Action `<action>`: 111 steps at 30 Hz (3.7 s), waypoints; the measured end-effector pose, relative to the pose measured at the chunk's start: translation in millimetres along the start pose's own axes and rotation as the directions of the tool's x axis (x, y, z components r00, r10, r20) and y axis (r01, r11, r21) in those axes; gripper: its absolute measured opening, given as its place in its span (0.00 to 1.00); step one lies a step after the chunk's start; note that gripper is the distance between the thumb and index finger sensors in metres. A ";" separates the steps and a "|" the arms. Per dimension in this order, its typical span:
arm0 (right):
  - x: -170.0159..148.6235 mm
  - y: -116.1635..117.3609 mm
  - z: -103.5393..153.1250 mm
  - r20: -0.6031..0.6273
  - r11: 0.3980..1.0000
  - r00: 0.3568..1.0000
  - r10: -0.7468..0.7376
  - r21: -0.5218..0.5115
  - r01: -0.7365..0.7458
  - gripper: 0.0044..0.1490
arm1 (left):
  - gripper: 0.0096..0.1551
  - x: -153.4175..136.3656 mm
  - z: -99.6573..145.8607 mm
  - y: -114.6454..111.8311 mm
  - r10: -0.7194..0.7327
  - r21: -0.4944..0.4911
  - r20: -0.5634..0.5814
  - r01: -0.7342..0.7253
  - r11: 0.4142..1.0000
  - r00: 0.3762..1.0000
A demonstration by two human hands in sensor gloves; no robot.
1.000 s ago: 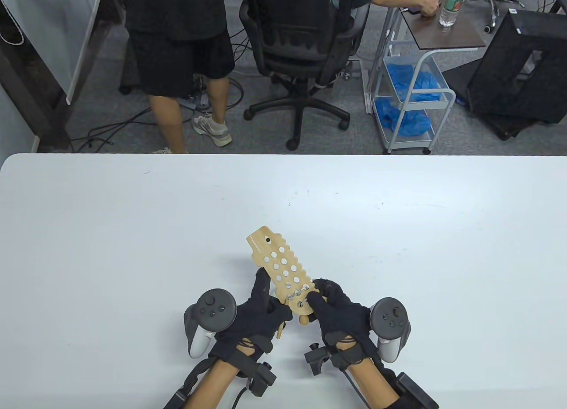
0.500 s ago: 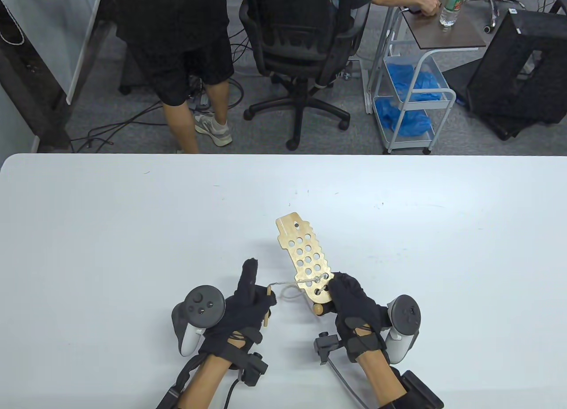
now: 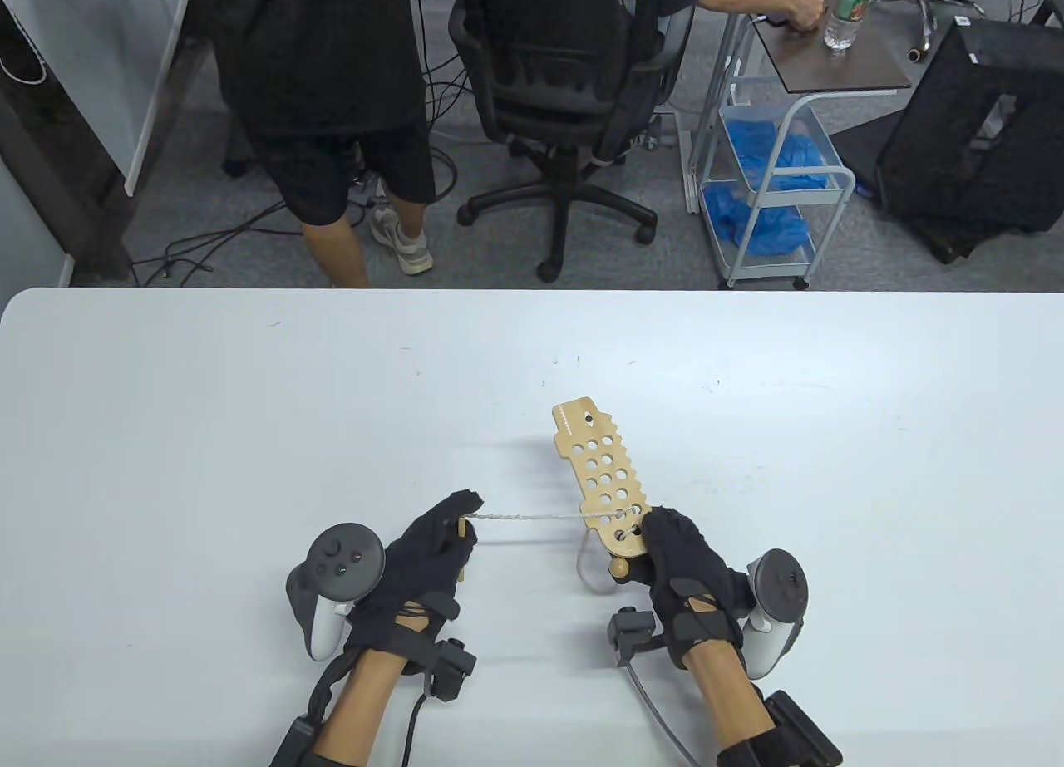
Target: Remove rope from all holes on crocodile lacing toy
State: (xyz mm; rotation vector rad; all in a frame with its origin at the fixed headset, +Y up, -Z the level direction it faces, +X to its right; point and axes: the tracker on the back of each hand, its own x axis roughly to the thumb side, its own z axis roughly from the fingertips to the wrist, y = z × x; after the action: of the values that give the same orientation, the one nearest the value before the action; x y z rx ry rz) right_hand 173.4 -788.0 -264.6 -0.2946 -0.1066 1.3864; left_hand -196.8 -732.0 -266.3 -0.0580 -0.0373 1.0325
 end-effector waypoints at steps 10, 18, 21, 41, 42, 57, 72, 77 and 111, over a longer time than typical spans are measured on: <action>1.2 -23.5 -7.5 -0.039 0.993 0.995 -0.089 -0.085 0.085 0.31 | 0.29 -14.3 -1.0 22.1 0.026 0.106 -0.039 -0.022 0.994 0.999; 0.1 -36.6 -12.5 -0.064 0.984 0.990 -0.130 -0.129 0.121 0.31 | 0.27 -29.8 -0.4 43.5 0.114 0.203 -0.074 -0.097 0.974 0.991; -0.3 -39.3 -13.4 -0.067 0.982 0.988 -0.141 -0.137 0.131 0.31 | 0.27 -36.6 0.0 50.9 0.142 0.232 -0.092 -0.117 0.966 0.986; -0.9 -59.9 -12.8 -0.091 0.929 0.946 -0.311 -0.242 0.282 0.30 | 0.24 -82.4 12.4 86.1 0.520 0.457 -0.119 -0.419 0.785 0.846; -1.5 -61.4 -12.8 -0.092 0.922 0.941 -0.326 -0.250 0.295 0.30 | 0.24 -84.3 12.9 86.8 0.537 0.466 -0.119 -0.430 0.773 0.835; -9.2 -68.8 -13.1 -0.087 0.891 0.916 -0.393 -0.283 0.355 0.31 | 0.24 -95.2 17.1 88.7 0.651 0.518 -0.088 -0.523 0.677 0.754; 1.1 -8.3 -3.8 -0.009 0.999 0.999 -0.044 0.019 0.044 0.34 | 0.22 -26.9 10.1 53.0 0.278 0.344 0.022 -0.268 0.900 0.960; 3.4 14.7 5.1 0.058 0.991 0.997 0.056 0.122 -0.063 0.34 | 0.21 -1.9 11.5 33.9 0.146 0.262 0.090 -0.165 0.951 0.985; -0.2 66.7 33.6 0.128 0.916 0.968 0.215 0.317 -0.245 0.30 | 0.21 72.0 41.7 -32.8 -0.548 0.301 0.442 0.459 0.836 0.710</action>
State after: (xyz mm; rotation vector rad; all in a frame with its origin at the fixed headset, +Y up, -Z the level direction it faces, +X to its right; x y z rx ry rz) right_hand 101.6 -773.1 -250.2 0.0400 0.0908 1.6248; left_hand -134.3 -685.7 -222.3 0.3757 -0.4355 0.4617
